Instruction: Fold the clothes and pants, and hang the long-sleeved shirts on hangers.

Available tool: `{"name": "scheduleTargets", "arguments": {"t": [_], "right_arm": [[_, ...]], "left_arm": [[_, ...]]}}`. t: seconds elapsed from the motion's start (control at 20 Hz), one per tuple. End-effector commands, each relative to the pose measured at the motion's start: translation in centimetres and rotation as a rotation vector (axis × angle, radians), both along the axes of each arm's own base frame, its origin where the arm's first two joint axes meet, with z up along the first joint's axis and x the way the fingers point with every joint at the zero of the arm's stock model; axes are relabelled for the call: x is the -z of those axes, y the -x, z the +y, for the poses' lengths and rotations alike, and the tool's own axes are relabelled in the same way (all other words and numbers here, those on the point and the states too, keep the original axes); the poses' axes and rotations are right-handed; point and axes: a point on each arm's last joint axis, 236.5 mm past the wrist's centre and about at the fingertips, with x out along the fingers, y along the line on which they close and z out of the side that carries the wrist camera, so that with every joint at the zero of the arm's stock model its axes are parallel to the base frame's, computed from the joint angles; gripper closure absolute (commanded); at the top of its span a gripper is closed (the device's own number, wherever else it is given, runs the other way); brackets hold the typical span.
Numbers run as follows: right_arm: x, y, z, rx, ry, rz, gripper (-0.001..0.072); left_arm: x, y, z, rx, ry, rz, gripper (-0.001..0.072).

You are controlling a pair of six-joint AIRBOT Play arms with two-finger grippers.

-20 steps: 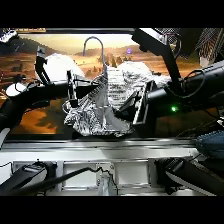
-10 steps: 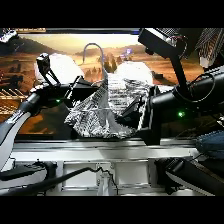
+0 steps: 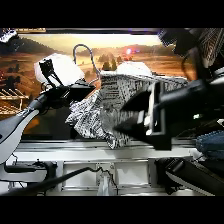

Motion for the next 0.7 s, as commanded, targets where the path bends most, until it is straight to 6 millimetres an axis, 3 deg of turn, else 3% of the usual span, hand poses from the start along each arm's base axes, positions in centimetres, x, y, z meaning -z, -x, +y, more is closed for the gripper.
{"name": "scheduleTargets", "arguments": {"t": [0.0,0.05,0.1,0.15,0.25,0.3,0.45,0.65], "right_arm": [[-8.1,-6.6,-4.1,0.316,-0.084,-0.39,0.0187],[-9.7,-8.5,-6.4,0.423,-0.065,-0.485,0.0188],[-9.6,-10.0,-8.7,0.504,0.003,-0.53,0.0187],[-7.9,-10.9,-10.2,0.535,0.092,-0.513,0.0186],[-1.9,-11.5,-11.5,0.493,0.283,-0.382,0.0164],[0.8,-11.5,-11.2,0.452,0.342,-0.313,0.0119],[5.6,-11.3,-8.8,0.307,0.39,-0.222,0.0117],[9.2,-11.0,-6.2,0.19,0.397,-0.109,0.0114]], "left_arm": [[0.2,0.3,-0.1,0.017,-0.005,0.0,0.069],[0.2,0.3,-0.1,0.021,-0.007,0.006,0.069],[0.2,0.3,-0.1,0.021,-0.007,0.006,0.0689],[0.2,0.3,-0.1,0.021,-0.007,0.006,0.069],[0.2,0.3,-0.1,0.021,-0.007,0.006,0.069],[0.2,0.3,-0.1,0.021,-0.007,0.006,0.069],[0.3,0.3,-0.1,0.023,-0.007,0.009,0.069],[0.2,0.3,-0.1,0.025,-0.008,0.013,0.0689]]}}
